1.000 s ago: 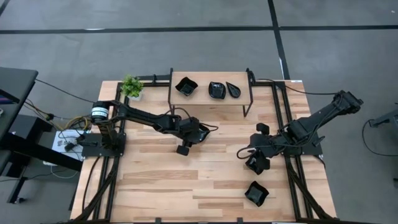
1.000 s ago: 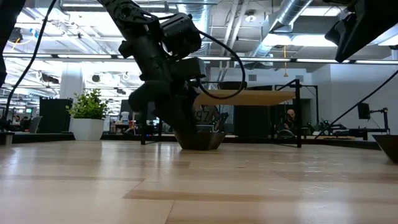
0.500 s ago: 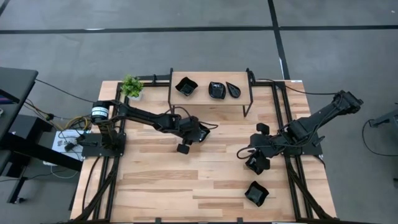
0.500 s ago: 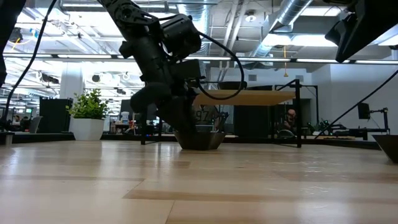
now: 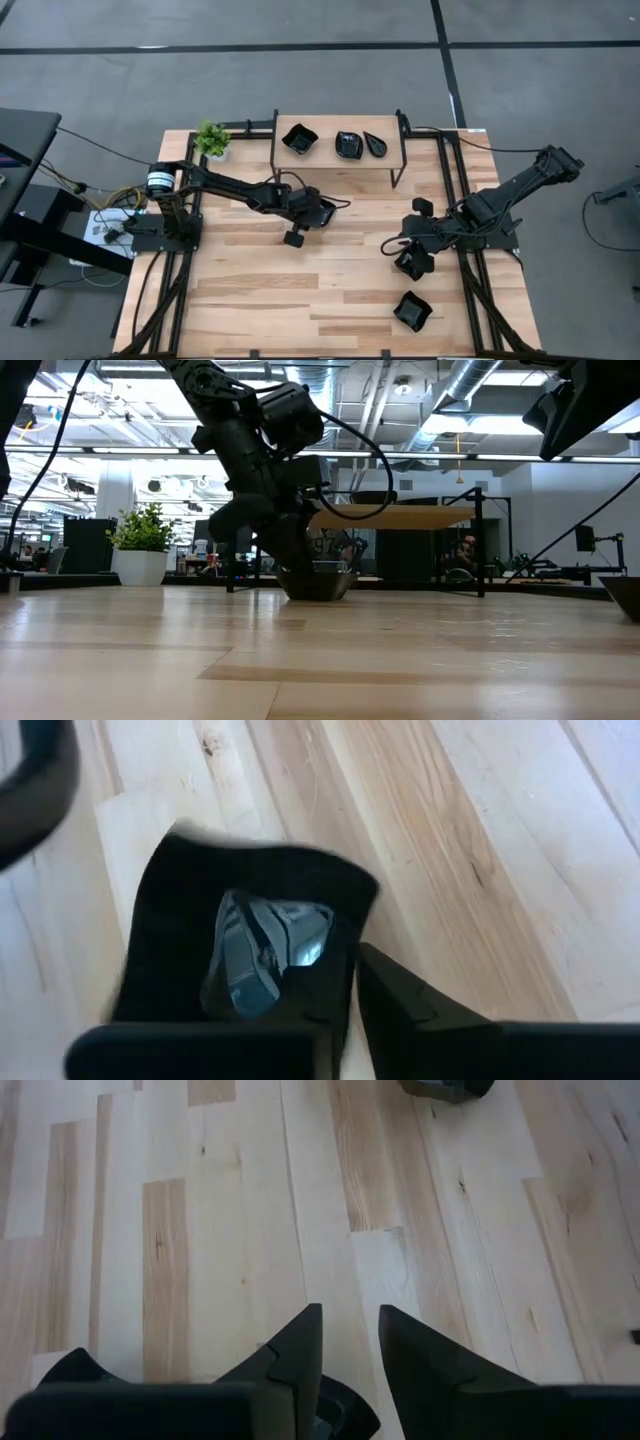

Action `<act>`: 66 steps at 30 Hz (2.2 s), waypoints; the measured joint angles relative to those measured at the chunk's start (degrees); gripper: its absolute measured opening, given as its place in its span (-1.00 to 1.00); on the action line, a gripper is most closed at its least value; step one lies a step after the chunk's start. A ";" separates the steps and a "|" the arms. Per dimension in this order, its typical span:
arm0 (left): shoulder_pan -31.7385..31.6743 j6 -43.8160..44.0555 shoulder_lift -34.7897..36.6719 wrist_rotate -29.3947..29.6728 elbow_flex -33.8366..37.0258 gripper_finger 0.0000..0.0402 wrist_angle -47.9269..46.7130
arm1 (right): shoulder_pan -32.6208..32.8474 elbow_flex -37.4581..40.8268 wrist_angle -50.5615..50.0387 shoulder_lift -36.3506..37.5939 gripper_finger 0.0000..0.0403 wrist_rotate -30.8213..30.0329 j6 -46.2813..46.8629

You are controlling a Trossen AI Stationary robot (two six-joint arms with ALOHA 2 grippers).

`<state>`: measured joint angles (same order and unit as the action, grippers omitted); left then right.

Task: Pick & Place Mini shaped plates
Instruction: Stack the black wave square shaped plate on top of the black wave square shaped plate on the shelf

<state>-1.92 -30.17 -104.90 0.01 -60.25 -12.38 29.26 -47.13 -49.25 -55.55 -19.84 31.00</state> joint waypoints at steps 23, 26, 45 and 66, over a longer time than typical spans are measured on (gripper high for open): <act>7.01 -0.03 1.68 3.17 0.07 -0.96 -0.61 | -0.02 0.00 0.22 0.00 -0.52 -0.02 0.13; 8.46 0.39 3.90 3.46 0.11 -0.95 -0.77 | -0.02 0.00 0.59 0.02 -0.52 -0.02 0.13; 10.54 0.92 22.46 11.15 0.07 -0.96 -3.93 | -0.02 0.02 4.43 0.02 -0.52 0.00 0.59; -5.95 -19.17 36.31 4.74 0.00 -0.95 -6.29 | -10.26 0.04 20.31 0.02 -0.52 -6.43 -0.80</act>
<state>-7.87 -49.34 -68.59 4.74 -60.25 -18.67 18.99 -47.09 -28.95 -55.53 -26.27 30.21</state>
